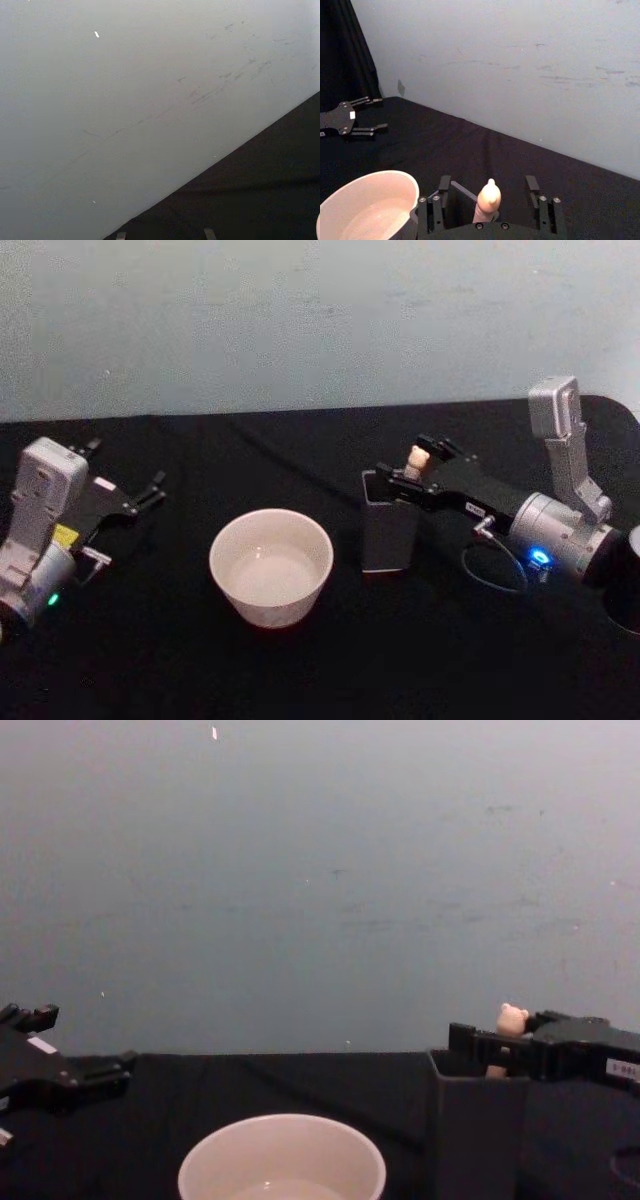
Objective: Pick up the stirring spoon with one hand, stir inside the cup, then place it back in its original position.
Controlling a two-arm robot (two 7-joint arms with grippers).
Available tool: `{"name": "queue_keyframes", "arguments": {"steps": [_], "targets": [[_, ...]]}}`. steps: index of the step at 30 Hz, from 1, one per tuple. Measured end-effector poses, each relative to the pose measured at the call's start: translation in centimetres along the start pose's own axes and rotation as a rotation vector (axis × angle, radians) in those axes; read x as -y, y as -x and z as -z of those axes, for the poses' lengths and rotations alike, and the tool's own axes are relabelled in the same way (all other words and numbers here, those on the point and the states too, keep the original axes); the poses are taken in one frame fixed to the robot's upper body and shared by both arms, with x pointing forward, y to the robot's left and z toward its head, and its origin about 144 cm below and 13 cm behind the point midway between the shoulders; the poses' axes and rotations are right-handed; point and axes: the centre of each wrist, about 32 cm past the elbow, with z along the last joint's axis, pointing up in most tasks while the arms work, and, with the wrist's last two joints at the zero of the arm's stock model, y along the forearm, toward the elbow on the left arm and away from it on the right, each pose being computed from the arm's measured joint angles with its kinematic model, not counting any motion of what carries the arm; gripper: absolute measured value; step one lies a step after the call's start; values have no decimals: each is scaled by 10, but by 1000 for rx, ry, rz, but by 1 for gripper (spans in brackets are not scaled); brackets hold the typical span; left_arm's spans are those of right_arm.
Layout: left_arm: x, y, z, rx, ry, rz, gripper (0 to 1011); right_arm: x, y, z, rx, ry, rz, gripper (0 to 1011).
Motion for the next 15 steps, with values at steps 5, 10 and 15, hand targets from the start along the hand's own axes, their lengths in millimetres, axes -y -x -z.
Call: {"name": "queue_keyframes", "arguments": {"steps": [5, 10, 15], "targets": [[0, 0, 0, 0, 0, 0, 1001, 0, 0, 0, -1, -1, 0, 821], [0, 0, 0, 0, 0, 0, 1001, 0, 0, 0, -2, -1, 0, 691], [0, 0, 0, 0, 0, 0, 1001, 0, 0, 0, -3, -2, 0, 509]]}}
